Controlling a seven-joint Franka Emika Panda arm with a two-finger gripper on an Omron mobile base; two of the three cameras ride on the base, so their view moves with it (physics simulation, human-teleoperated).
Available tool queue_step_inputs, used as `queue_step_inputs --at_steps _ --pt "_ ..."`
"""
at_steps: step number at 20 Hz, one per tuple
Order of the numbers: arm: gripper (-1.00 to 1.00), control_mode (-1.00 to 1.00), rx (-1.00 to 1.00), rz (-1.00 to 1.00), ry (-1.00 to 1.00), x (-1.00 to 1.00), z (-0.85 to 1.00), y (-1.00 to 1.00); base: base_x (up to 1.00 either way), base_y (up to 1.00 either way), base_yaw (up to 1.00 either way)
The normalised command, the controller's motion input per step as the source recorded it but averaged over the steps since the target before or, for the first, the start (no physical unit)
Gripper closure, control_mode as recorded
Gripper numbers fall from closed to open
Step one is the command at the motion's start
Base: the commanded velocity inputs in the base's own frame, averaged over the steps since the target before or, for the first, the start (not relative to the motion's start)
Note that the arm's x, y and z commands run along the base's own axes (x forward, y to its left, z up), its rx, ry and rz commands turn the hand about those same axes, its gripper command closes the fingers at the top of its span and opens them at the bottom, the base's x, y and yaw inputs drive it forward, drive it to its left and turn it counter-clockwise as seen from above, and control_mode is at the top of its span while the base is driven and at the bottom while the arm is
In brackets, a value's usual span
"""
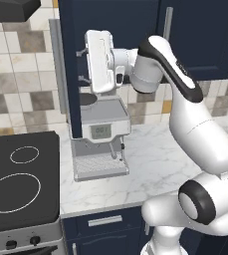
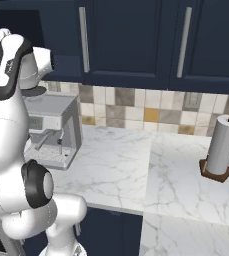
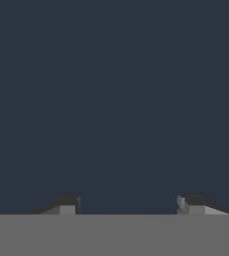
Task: Open the cabinet, pick the kettle from the cabinet, and place it in the sink.
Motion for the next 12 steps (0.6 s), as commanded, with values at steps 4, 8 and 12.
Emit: queue_step_inputs --at_steps 4,8,12 --pt "-1.00 -1.00 -0.05 0.00 0.10 0.02 -0.09 -0.01 0.00 0.00 0.00" --pt "-1.00 -1.00 -0.06 0.00 0.06 -0.03 -0.02 -0.23 0.00 0.00 0.00" --pt "-1.00 -1.00 0.00 0.00 0.03 -0.13 0.01 -0.37 0.00 0.00 0.00"
